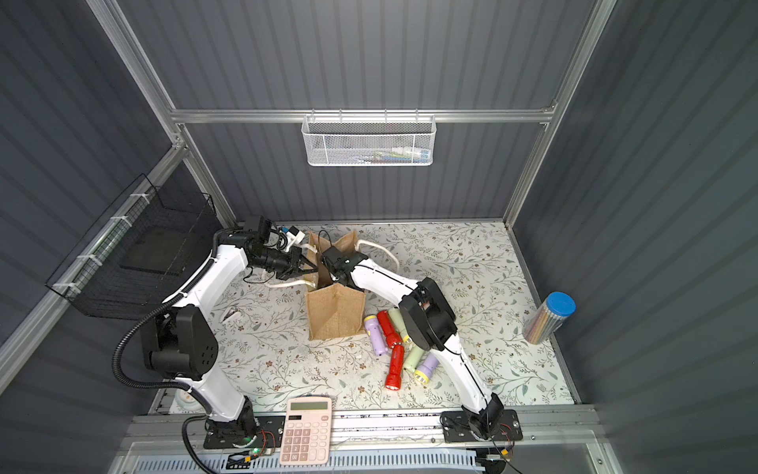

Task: Put the flashlights into the tote bags
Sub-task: Place the flashlight in the canvas bag.

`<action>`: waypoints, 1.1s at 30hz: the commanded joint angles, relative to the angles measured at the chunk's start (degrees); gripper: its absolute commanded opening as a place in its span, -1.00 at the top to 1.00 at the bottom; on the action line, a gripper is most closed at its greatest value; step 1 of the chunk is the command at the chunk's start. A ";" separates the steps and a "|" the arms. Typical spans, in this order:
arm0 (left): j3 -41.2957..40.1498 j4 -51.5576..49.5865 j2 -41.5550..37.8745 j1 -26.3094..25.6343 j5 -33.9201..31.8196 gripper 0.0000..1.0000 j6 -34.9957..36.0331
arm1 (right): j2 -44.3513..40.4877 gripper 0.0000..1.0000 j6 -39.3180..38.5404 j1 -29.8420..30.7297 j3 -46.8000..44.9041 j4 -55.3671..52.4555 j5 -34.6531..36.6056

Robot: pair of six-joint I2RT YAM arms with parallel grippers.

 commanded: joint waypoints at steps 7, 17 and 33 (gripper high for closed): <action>-0.06 -0.19 0.65 -0.10 1.86 1.00 1.35 | -2.31 0.97 0.81 0.13 -3.02 -2.42 5.01; 0.25 -1.21 0.51 -0.09 1.06 1.00 2.18 | -2.71 0.35 -0.22 0.04 -5.99 -2.42 7.47; 0.65 -1.83 0.91 -0.10 -0.69 1.00 2.11 | -6.50 -0.18 -1.54 -1.36 -5.77 3.18 -3.16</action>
